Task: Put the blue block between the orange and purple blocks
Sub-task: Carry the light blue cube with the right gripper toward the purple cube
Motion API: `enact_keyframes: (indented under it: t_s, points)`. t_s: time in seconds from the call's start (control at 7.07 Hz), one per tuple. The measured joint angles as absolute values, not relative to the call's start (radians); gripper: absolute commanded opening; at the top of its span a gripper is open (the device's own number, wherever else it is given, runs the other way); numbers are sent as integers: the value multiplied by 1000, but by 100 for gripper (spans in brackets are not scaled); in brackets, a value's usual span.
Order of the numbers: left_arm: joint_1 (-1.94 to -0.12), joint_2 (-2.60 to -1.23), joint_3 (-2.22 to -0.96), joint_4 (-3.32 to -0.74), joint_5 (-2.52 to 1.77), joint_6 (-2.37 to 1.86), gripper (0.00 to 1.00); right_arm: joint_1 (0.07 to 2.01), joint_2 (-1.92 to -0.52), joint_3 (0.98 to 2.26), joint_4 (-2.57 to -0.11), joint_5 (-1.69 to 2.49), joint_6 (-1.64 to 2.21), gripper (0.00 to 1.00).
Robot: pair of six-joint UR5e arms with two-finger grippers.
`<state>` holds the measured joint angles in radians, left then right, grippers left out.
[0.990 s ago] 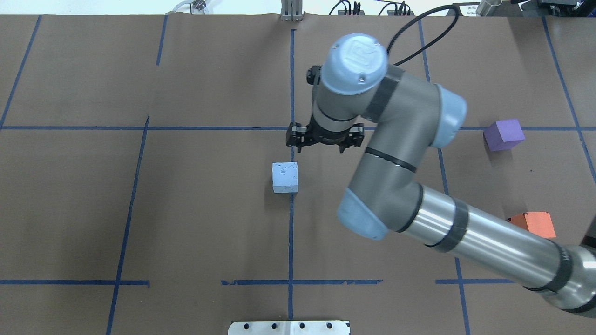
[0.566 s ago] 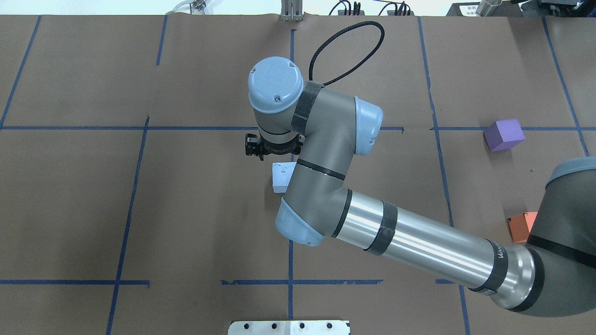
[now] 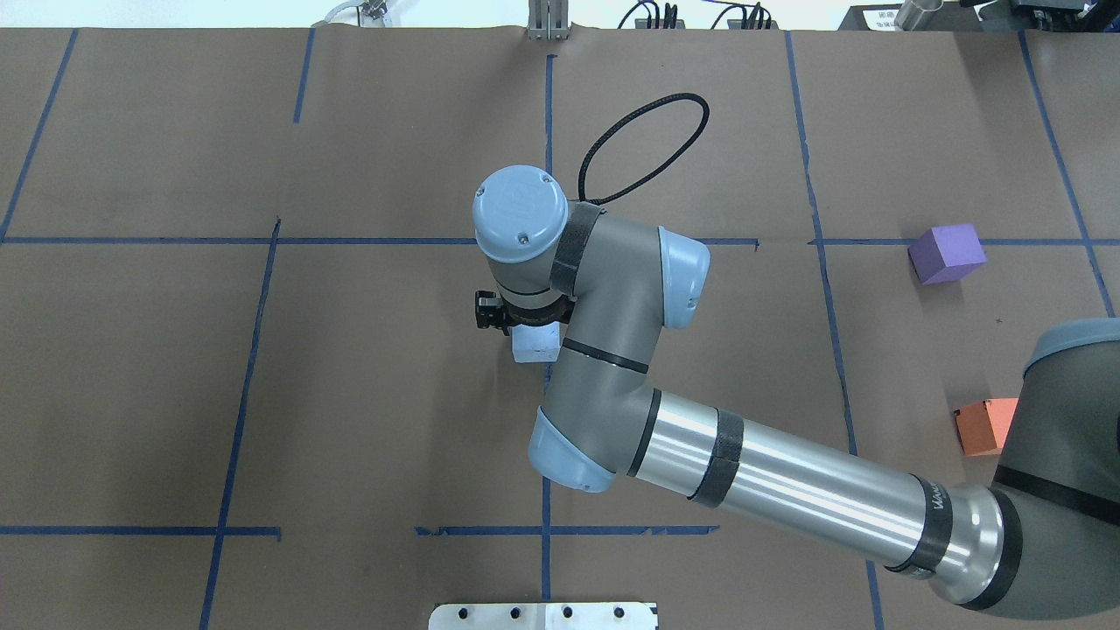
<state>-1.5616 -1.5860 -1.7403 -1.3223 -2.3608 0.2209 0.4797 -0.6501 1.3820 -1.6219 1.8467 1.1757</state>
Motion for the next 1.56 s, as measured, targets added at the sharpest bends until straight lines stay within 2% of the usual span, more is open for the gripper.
enact_keyframes:
  t_s: [0.14, 0.28, 0.42, 0.71, 1.13, 1.27, 1.56]
  points:
    - [-1562, -1586, -1740, -1322, -2361, 221, 100, 475, -648, 1359, -1607, 1844, 1175, 97]
    - [-1562, -1586, -1739, -1322, -2361, 221, 100, 473, -647, 1333, -1580, 1842, 1175, 61]
    - [-1562, -1586, -1739, -1322, -2362, 221, 100, 473, -646, 1314, -1559, 1841, 1175, 31]
    - [-1562, -1586, -1738, -1322, -2362, 221, 100, 474, -642, 1304, -1544, 1841, 1176, 26]
    - [-1562, -1586, -1739, -1322, -2362, 221, 100, 527, -661, 1345, -1573, 1873, 1164, 26]
    - [-1562, -1586, -1739, -1322, -2362, 221, 100, 563, -723, 1423, -1619, 1895, 1120, 26]
    - [-1562, -1585, -1737, -1322, -2361, 223, 100, 669, -942, 1676, -1734, 1939, 904, 26]
